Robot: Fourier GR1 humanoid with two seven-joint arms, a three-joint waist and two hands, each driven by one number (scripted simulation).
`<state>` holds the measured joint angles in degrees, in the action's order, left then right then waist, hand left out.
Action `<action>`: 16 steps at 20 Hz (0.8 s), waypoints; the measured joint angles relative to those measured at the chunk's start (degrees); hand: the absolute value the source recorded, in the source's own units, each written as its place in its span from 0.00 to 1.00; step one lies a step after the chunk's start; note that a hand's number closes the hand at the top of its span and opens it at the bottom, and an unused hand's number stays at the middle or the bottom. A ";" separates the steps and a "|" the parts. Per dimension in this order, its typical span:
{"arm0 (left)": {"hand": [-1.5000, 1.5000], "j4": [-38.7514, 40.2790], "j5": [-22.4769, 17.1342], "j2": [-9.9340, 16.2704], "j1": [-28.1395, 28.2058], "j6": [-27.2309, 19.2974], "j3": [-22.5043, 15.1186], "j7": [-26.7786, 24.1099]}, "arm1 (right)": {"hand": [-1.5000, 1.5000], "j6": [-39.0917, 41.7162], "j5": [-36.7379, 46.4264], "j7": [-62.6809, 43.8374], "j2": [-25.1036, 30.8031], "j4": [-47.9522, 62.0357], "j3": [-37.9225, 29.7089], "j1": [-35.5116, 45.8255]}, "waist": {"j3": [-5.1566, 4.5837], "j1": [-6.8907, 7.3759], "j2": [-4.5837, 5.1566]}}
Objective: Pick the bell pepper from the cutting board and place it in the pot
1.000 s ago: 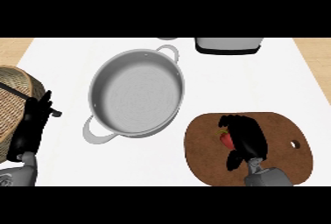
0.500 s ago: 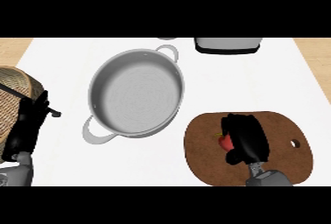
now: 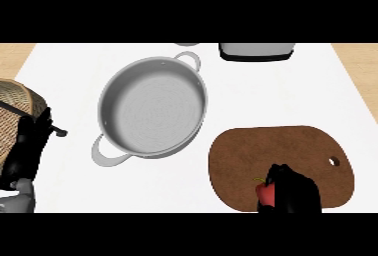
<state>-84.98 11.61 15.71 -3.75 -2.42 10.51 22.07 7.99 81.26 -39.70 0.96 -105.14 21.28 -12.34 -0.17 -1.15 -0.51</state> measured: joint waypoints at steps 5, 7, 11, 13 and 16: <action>0.50 -0.70 -0.06 -0.07 0.56 0.44 -0.13 -0.02 | 1.00 0.68 7.33 -9.46 -0.60 -12.64 8.03 -3.75 | 0.08 0.30 0.10; 0.50 -0.17 0.16 -0.09 0.28 0.34 -0.15 -0.32 | 1.00 0.12 10.60 -10.82 -0.68 -16.82 10.93 -2.84 | 0.10 0.33 0.10; 0.50 0.32 0.09 0.26 -0.60 0.77 -0.08 -0.16 | 1.00 -0.67 16.25 -12.30 -0.84 -23.76 17.56 2.15 | 0.07 0.61 0.09; 0.50 -0.02 0.46 -0.28 -0.32 0.54 -0.65 -0.11 | 1.00 -0.74 19.14 -14.00 -0.87 -25.89 21.63 5.69 | 0.06 0.89 0.08; 0.50 -0.62 0.00 0.19 -0.77 1.31 -0.45 0.80 | 1.00 2.24 22.48 -16.04 0.41 -28.35 25.12 12.36 | 0.03 1.25 0.16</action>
<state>-85.60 11.61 15.90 -4.52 -1.10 10.07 22.87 10.23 103.74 -55.74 1.37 -133.49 46.40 0.02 -0.14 0.10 -0.36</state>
